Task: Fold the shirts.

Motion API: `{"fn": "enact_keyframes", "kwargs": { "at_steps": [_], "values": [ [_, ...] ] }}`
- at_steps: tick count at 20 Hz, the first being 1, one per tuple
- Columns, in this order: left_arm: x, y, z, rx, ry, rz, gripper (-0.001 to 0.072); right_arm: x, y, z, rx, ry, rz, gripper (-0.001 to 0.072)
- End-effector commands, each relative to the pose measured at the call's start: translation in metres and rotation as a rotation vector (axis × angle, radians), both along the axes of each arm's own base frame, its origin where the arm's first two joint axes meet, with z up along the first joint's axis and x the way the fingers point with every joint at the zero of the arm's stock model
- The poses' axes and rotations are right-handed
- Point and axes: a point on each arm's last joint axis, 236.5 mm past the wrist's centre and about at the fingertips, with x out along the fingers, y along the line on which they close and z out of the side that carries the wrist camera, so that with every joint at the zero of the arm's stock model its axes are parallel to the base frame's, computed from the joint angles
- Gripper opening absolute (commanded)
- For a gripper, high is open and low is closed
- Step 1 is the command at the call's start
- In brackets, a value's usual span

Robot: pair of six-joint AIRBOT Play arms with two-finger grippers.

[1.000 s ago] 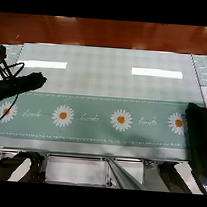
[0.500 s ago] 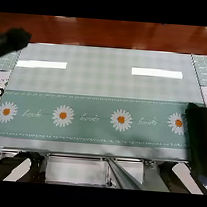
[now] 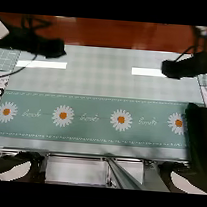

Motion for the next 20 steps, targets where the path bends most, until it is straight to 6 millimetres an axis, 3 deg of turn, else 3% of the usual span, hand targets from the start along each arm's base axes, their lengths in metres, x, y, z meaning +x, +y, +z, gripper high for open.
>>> {"fn": "enact_keyframes", "kwargs": {
  "at_steps": [1,3,6,10,20],
  "values": [
    [-0.030,0.028,-0.071,0.110,0.147,0.043,0.0022,0.010,0.011,-0.056,-0.195,0.081,0.068,0.0026],
    [-0.023,0.044,-0.088,0.097,0.175,0.114,0.0022,0.026,-0.003,-0.078,-0.145,0.107,-0.031,0.0027],
    [-0.021,0.054,-0.094,0.061,0.210,0.168,0.0022,0.019,-0.023,-0.102,-0.097,0.216,-0.106,0.0026],
    [-0.021,0.054,-0.094,0.072,0.204,0.151,0.0022,0.020,-0.036,-0.104,-0.100,0.222,-0.133,0.0027],
    [-0.021,0.054,-0.094,0.070,0.203,0.152,0.0022,0.020,-0.036,-0.104,-0.101,0.221,-0.133,0.0027]
  ]
}}
